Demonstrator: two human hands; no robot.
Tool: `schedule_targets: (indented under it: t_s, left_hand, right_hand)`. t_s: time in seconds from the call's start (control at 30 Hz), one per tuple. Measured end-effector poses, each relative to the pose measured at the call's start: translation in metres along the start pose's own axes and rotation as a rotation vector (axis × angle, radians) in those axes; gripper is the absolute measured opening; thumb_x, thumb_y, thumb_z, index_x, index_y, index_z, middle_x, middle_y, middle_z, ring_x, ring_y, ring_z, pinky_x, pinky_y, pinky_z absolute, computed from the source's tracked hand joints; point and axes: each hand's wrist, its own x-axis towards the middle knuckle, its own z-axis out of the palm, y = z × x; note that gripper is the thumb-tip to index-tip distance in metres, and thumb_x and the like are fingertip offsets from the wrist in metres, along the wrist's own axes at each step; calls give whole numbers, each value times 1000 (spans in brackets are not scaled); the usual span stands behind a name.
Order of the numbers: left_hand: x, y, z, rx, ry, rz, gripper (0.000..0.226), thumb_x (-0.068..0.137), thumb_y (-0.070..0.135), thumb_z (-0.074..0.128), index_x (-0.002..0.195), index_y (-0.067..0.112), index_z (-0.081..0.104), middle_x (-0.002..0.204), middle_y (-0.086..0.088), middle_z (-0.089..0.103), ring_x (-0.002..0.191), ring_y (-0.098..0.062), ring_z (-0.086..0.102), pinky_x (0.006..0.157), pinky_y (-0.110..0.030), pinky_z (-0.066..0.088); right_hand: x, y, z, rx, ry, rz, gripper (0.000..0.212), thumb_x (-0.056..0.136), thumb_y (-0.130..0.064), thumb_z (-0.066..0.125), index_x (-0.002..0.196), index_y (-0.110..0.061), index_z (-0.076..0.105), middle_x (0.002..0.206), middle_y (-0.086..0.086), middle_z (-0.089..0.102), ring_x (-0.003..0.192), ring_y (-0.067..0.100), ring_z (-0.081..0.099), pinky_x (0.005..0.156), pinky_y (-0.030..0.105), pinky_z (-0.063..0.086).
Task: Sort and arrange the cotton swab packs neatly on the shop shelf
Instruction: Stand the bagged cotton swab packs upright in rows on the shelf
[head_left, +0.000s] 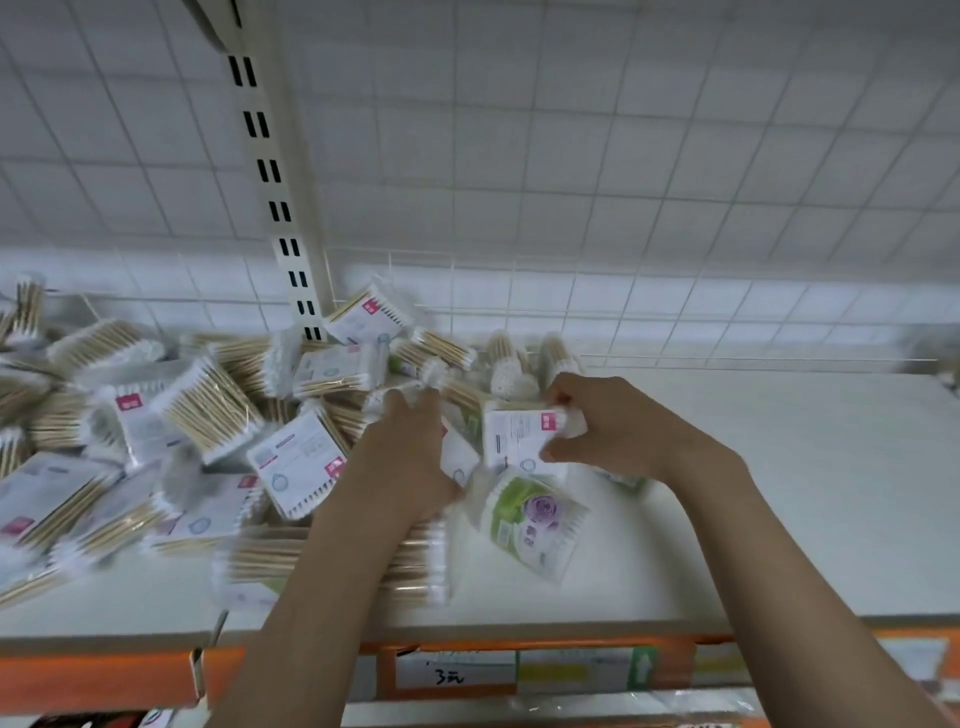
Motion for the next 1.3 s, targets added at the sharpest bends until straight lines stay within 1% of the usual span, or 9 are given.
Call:
schedule_targets:
  t_s: [0.27, 0.4, 0.47, 0.57, 0.77, 0.93, 1.03, 1.13, 1.3]
  left_hand:
    - [0, -1, -3, -456, 322, 42, 98, 79, 20, 69, 148, 24, 0, 137, -8, 33, 124, -25, 38, 85, -27, 31]
    - [-7, 22, -8, -601, 419, 127, 89, 79, 19, 67, 145, 39, 10, 129, 7, 47, 106, -9, 51, 81, -21, 43]
    - [-13, 40, -6, -589, 467, 185, 79, 79, 22, 66, 140, 46, 21, 122, 13, 45, 95, 9, 44, 74, -6, 38]
    - [-23, 75, 6, -591, 506, 229, 61, 81, 33, 62, 134, 42, 34, 110, 19, 42, 86, 19, 38, 71, -5, 32]
    - [-40, 165, 47, -636, 510, 301, 36, 85, 18, 54, 104, 45, 40, 93, 3, 60, 72, -4, 57, 63, -22, 47]
    - [-59, 261, 93, -659, 485, 353, 40, 83, 7, 58, 91, 41, 39, 82, 12, 58, 69, 5, 56, 51, -6, 38]
    - [-68, 313, 118, -679, 449, 397, 47, 85, 5, 57, 103, 43, 36, 88, 14, 59, 75, 6, 57, 53, -5, 39]
    - [-76, 343, 135, -693, 414, 406, 64, 86, 5, 56, 137, 31, 28, 92, 23, 56, 81, 12, 57, 59, -1, 41]
    - [-74, 352, 144, -592, 453, 370, 44, 86, 6, 58, 126, 22, 46, 105, 8, 59, 86, 2, 56, 71, -6, 43]
  right_hand:
    - [-22, -6, 5, 238, 401, -58, 38, 78, -20, 71, 105, -29, 46, 85, -18, 51, 80, -8, 48, 65, 6, 37]
    - [-40, -4, 3, 359, 535, -40, 47, 78, -16, 71, 113, -30, 43, 87, -19, 51, 83, -14, 47, 68, 1, 36]
    - [-54, 4, -2, 408, 586, -24, 48, 78, -17, 72, 112, -33, 43, 91, -17, 54, 86, -9, 48, 69, 3, 38]
    - [-78, 24, -14, 414, 671, -13, 45, 77, -18, 73, 109, -33, 46, 92, -18, 56, 88, -2, 53, 73, 8, 42]
    - [-139, 98, -48, 263, 805, -19, 35, 76, -13, 73, 107, -19, 58, 98, -8, 60, 84, 1, 52, 78, 8, 42]
    - [-210, 186, -80, 122, 818, 20, 35, 75, -6, 74, 108, -13, 62, 100, -6, 58, 86, -3, 47, 80, -5, 29]
    - [-243, 230, -89, 85, 812, 85, 35, 76, -4, 72, 109, -13, 63, 105, 0, 59, 91, 9, 55, 77, 1, 31]
    - [-262, 262, -93, 67, 801, 136, 36, 78, -4, 70, 112, -13, 63, 107, 4, 60, 94, 20, 58, 77, 16, 35]
    - [-267, 283, -88, 59, 786, 146, 40, 79, -3, 68, 117, -12, 62, 108, 7, 61, 98, 25, 58, 80, 24, 37]
